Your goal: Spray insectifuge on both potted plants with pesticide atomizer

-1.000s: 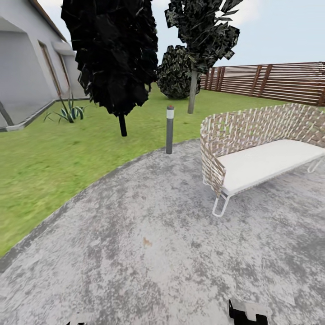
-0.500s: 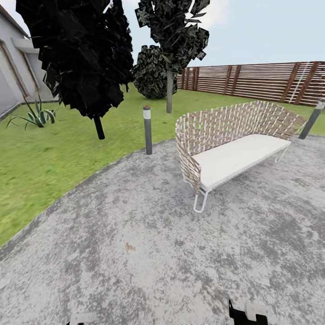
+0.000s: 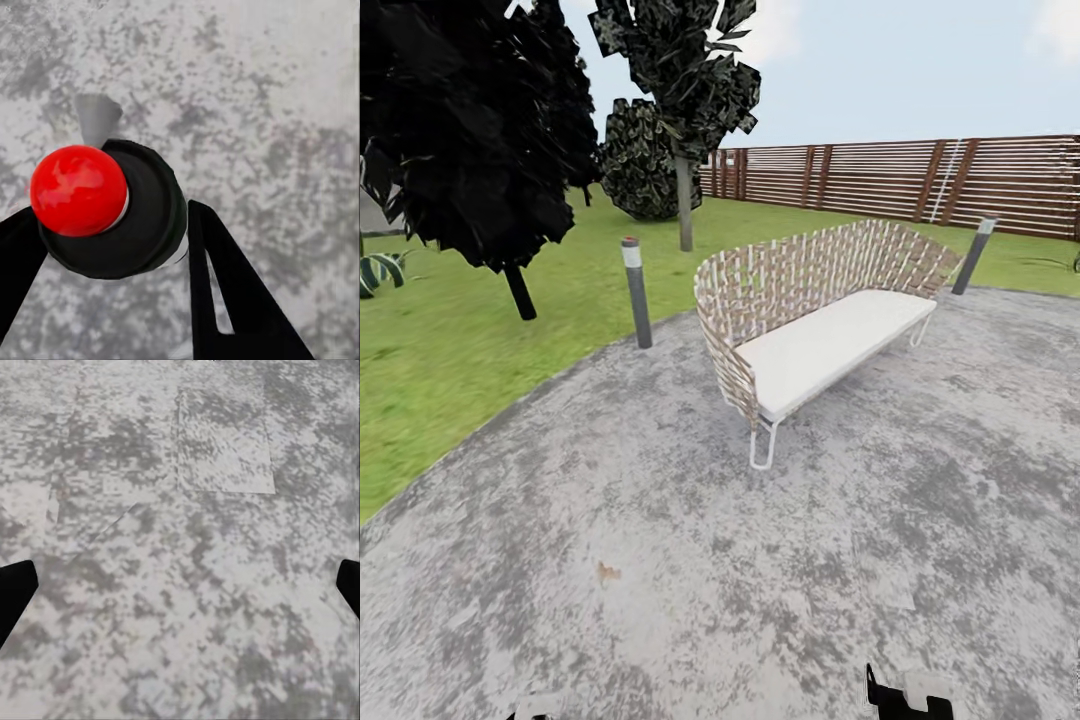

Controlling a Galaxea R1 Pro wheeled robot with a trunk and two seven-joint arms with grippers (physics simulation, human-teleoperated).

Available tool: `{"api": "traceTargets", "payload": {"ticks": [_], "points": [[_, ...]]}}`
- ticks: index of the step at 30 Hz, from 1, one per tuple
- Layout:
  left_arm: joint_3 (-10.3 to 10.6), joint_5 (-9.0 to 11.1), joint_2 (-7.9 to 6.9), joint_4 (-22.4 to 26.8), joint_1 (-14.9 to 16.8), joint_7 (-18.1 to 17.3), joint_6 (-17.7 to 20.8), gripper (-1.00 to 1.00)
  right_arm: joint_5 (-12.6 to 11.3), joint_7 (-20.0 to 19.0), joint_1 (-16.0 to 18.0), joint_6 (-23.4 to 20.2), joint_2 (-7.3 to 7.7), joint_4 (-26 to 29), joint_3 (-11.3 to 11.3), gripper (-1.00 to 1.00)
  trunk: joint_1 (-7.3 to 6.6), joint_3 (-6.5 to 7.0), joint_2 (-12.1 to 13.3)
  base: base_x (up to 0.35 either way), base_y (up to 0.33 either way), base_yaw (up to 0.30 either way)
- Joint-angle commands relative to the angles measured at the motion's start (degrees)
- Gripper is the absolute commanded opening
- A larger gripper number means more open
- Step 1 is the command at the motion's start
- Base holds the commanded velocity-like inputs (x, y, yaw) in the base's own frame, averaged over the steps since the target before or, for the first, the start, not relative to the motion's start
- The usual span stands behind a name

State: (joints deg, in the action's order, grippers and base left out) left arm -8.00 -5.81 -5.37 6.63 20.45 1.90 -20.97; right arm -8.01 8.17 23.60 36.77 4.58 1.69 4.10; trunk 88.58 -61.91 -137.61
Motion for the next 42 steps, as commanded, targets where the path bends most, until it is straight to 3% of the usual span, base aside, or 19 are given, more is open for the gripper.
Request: {"api": "traceTargets", "payload": {"ticks": [1, 42], "points": [[-0.34, -0.61, 0.01, -0.04, 0.02, 0.21, -0.21, -1.00, -0.49, 0.09, 0.04, 0.14, -0.01, -0.06, 0.47, 1.00, 0.02, -0.05, -0.02, 0.295, -0.061, -0.300], [-0.26, -0.64, 0.01, -0.04, 0.02, 0.21, -0.21, -1.00, -0.45, 0.09, 0.04, 0.14, -0.01, -0.06, 0.47, 1.00, 0.02, -0.05, -0.02, 0.289, -0.143, -0.300]]}}
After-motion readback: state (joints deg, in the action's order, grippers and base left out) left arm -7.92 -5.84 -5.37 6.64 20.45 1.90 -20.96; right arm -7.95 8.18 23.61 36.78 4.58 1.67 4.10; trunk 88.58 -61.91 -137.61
